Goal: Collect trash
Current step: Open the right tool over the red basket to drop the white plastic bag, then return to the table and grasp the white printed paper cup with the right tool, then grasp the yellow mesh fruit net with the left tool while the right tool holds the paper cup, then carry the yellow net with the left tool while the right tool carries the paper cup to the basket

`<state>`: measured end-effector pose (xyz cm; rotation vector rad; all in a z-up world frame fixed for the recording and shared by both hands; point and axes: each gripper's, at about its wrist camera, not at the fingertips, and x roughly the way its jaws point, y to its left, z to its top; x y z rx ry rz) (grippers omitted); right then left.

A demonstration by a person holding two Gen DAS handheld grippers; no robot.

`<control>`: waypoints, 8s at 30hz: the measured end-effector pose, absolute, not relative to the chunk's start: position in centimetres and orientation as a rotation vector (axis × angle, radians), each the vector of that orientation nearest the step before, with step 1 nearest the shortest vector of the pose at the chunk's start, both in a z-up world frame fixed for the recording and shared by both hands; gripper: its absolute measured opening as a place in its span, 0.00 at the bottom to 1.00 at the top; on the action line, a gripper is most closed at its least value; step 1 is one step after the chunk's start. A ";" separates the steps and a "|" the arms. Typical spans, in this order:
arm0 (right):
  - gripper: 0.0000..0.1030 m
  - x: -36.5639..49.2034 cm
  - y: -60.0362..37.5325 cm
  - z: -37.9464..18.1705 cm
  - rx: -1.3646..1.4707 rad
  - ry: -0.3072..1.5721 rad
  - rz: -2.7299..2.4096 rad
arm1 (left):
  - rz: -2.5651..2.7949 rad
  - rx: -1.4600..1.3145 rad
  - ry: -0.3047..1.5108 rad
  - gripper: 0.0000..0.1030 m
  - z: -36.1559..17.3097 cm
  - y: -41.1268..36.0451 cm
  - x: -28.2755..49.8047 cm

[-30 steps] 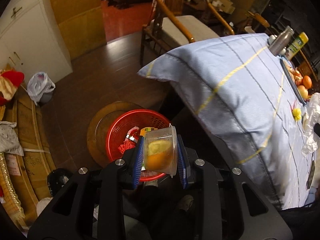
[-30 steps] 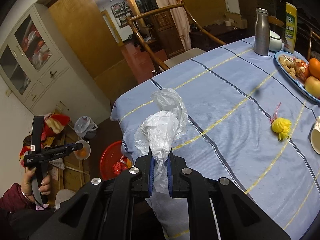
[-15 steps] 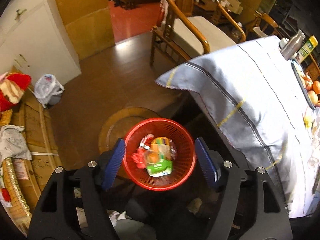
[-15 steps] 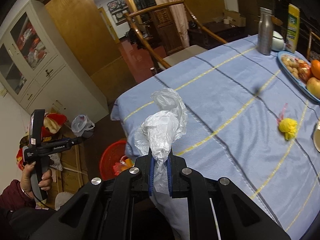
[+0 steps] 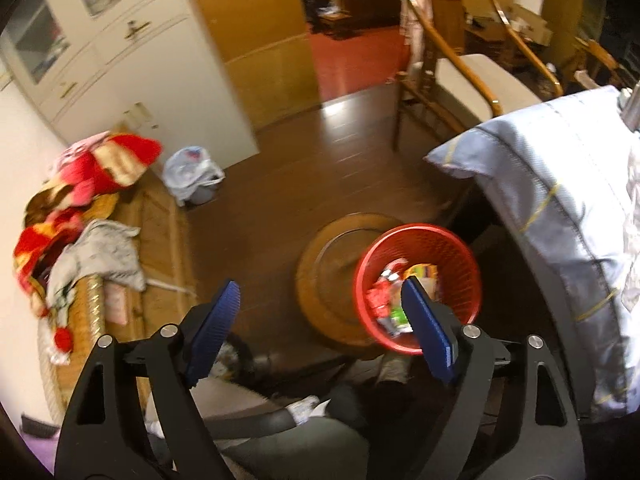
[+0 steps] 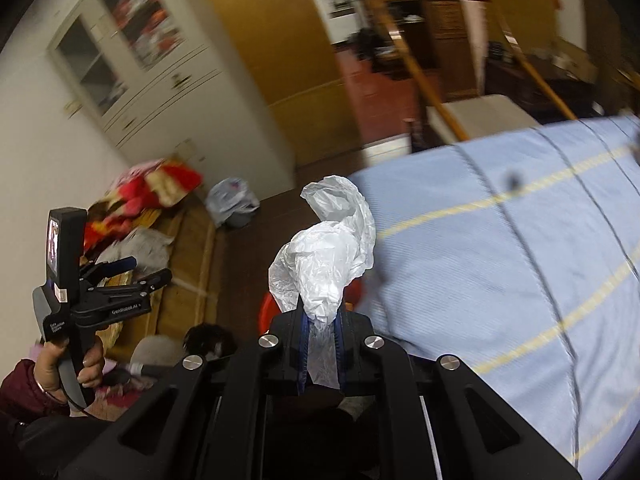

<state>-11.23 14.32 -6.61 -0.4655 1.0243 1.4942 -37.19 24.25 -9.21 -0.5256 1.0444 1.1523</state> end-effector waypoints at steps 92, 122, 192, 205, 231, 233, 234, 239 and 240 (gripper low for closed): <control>0.65 11.5 -24.7 -4.3 0.240 0.885 0.266 | 0.246 0.022 1.088 0.85 -6.3 10.5 1.3; 0.76 22.0 -17.6 -7.2 0.186 0.890 0.355 | 0.543 -0.130 1.187 0.85 -6.3 18.0 -6.9; 0.77 2.4 -27.6 -1.1 0.097 0.815 0.392 | 0.020 -0.110 0.940 0.40 -2.3 0.6 1.6; 0.77 3.3 -27.7 -0.3 0.172 0.762 0.405 | -0.020 -0.037 0.872 0.41 -0.3 -1.5 1.8; 0.77 -5.4 13.9 -2.7 -0.330 0.910 1.368 | 0.832 -0.548 0.955 0.41 -6.0 26.4 -26.3; 0.77 -6.7 14.8 -3.2 -0.366 0.914 1.392 | 0.836 -0.575 0.973 0.41 -7.2 27.0 -26.9; 0.77 -7.2 15.5 -3.5 -0.385 0.916 1.401 | 0.837 -0.586 0.983 0.41 -7.8 27.3 -27.2; 0.77 -8.6 17.6 -4.7 -0.462 0.942 1.425 | 0.827 -0.639 1.028 0.41 -10.7 28.0 -27.7; 0.77 -8.8 17.8 -4.9 -0.474 0.949 1.427 | 0.825 -0.647 1.036 0.41 -11.3 28.1 -27.8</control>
